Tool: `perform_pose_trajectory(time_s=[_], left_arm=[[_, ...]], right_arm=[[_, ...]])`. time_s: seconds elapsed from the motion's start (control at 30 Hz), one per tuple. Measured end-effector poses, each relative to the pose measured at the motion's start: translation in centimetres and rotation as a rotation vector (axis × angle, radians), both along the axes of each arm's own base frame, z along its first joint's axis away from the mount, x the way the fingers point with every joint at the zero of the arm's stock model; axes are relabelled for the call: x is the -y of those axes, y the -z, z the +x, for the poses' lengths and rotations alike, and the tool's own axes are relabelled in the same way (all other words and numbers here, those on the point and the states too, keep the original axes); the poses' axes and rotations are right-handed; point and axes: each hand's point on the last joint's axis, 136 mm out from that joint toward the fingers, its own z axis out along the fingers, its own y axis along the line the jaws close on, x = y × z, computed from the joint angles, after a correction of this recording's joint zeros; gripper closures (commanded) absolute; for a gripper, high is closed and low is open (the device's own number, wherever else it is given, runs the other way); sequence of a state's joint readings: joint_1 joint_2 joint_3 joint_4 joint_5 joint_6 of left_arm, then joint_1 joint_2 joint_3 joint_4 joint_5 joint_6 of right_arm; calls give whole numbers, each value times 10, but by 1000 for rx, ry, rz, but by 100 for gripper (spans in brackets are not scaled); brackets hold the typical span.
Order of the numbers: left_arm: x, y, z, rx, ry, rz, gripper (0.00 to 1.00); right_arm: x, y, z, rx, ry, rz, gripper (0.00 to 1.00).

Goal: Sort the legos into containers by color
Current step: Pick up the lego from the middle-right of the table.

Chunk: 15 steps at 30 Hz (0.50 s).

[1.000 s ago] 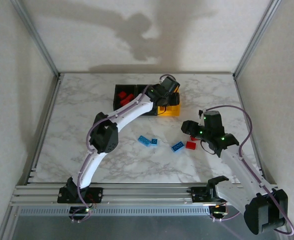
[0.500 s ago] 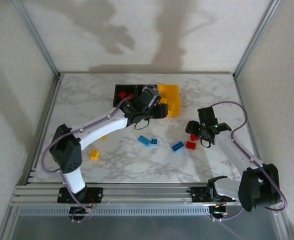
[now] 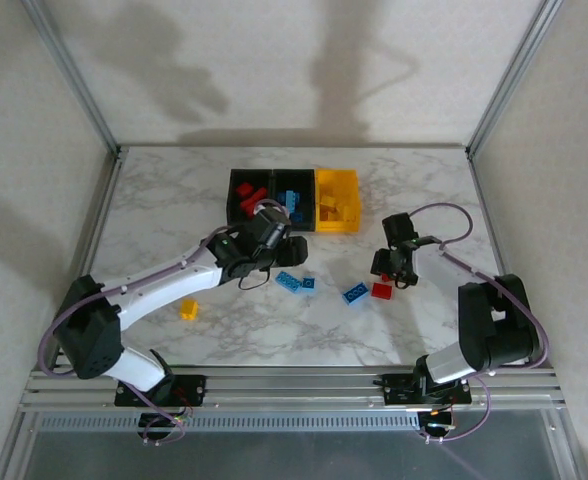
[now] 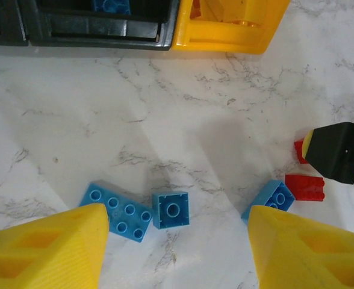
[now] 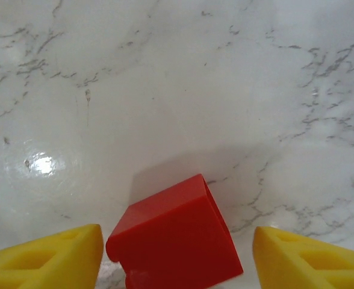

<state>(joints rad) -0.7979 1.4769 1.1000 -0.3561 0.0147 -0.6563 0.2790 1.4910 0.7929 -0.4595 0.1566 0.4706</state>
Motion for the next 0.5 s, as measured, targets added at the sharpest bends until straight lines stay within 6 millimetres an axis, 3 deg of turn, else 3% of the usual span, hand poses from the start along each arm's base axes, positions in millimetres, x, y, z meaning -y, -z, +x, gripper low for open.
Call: perform_pose_trajectory(time_s=[0.2,0.37,0.5], left_arm=[[-10,1,-5,4,-29,-5,38],[-17,2,-6,13,-53,2,38],[-33,-2,-7,26,-105,-12,35]], right_arm=[[-3,0,5,8,-11,11,61],[-9,-8,13,29,-22,32,62],[-21,-32,26,81,-41,78,62]])
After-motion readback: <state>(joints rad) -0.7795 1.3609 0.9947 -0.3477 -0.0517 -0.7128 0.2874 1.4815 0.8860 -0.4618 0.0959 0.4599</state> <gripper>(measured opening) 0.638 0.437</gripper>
